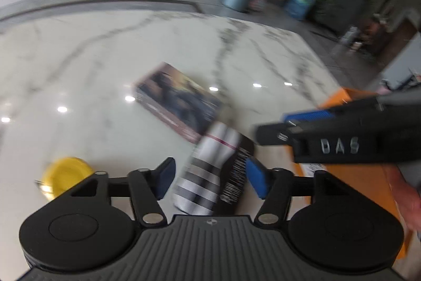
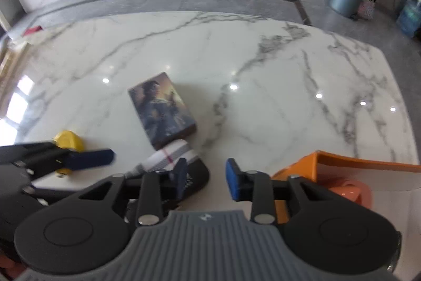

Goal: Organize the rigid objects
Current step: 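Grasp the plaid case with the left gripper while the right moves toward the card box, then grasp the portrait card box with the right gripper and lift it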

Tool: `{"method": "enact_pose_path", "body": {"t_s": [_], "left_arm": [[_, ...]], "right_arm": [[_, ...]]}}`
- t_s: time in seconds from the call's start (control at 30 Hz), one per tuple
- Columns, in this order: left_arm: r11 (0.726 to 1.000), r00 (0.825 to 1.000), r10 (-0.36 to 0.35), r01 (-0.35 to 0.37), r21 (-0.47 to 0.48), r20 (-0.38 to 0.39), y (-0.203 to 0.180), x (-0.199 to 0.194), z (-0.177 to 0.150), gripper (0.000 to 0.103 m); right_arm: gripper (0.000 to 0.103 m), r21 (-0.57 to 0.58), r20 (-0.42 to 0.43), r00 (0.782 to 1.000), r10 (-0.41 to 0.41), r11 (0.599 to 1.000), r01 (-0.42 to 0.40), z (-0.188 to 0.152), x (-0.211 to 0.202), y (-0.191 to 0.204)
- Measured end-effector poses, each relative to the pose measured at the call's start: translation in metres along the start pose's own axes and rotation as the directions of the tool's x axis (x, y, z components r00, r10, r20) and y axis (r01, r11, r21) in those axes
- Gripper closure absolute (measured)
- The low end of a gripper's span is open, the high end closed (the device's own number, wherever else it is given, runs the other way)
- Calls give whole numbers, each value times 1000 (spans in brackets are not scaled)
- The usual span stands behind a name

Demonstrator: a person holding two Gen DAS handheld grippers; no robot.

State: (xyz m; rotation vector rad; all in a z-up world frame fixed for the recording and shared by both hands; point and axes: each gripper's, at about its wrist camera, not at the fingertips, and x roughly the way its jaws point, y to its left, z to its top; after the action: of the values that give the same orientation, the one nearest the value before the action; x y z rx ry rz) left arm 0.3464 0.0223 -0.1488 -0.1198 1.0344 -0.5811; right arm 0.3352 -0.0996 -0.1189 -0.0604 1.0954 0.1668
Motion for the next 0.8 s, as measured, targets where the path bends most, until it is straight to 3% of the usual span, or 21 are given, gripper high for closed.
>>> {"method": "enact_pose_path", "body": {"t_s": [0.1, 0.2, 0.37, 0.57, 0.8], "left_arm": [[994, 999, 41, -41, 98, 6, -16, 10, -4, 29], [980, 996, 93, -94, 175, 11, -26, 19, -8, 26], [970, 993, 119, -122, 210, 22, -34, 31, -14, 20], [920, 980, 186, -198, 338, 67, -52, 37, -26, 22], [934, 968, 247, -249, 258, 39, -34, 26, -19, 24]], "right_arm": [[48, -5, 14, 999, 31, 999, -31, 3, -4, 4], [47, -3, 27, 999, 29, 1000, -29, 6, -6, 4], [47, 13, 25, 998, 61, 998, -61, 6, -4, -1], [47, 15, 14, 998, 67, 998, -68, 6, 1, -2], [47, -34, 17, 998, 67, 997, -66, 13, 10, 5]]}}
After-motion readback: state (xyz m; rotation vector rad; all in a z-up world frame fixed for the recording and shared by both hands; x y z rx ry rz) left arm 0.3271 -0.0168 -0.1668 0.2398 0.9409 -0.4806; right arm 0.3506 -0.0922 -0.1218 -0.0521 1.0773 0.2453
